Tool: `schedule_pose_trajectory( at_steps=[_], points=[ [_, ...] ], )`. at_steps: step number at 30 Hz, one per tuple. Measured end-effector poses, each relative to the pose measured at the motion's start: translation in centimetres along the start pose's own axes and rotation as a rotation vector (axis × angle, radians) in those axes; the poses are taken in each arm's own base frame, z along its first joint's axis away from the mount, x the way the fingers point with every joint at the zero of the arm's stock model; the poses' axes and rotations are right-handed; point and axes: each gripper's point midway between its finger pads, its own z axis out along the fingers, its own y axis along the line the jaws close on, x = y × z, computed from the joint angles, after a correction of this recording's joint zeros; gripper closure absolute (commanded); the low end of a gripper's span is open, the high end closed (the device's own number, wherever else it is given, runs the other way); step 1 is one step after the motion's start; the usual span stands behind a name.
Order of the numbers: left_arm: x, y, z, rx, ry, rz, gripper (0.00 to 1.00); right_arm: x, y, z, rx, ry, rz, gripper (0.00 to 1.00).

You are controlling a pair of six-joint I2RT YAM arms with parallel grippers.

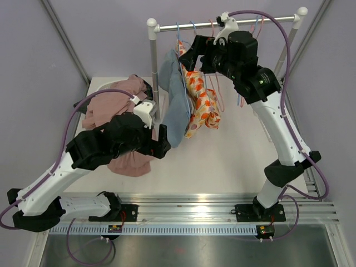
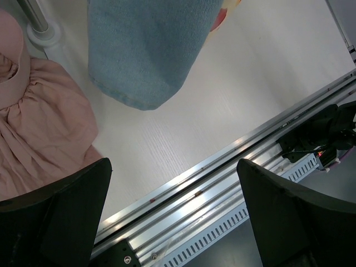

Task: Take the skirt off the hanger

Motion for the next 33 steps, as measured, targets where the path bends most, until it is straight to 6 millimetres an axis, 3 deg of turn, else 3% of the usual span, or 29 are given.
schedule_pose_trajectory(
  at_steps=[4,12,16,20,23,28,33],
  points=[
    [0.2,0.2,-0.2,-0.001,0.0,0.0,0.01,2.9,-2.3,1.3,0.074,0.074,-0.03,0.01],
    [0.5,0.4,-0.2,-0.004,0.005,0.001,0.01,4.6,-4.5,1.7,0.159,0.1,-0.077,0.01],
    [0.6,0.4,-0.1,-0.005,0.006,0.001,0.01,4.8,-4.5,1.2,0.157,0.1,-0.073,0.01],
    [0.9,0.6,0.3,-0.014,0.016,0.001,0.01,3.3,-2.8,-0.3,0.1,0.063,-0.048,0.01],
    [0.8,0.6,0.4,-0.016,0.017,0.001,0.01,0.6,-0.5,-2.3,0.026,0.0,-0.032,0.01],
    [0.9,0.5,0.6,-0.016,0.024,0.002,0.01,-2.4,1.3,-4.5,-0.022,-0.084,-0.036,0.01],
    [0.8,0.4,0.7,-0.012,0.021,0.0,0.01,-2.6,1.2,-4.1,-0.017,-0.095,-0.056,0.03]
  ],
)
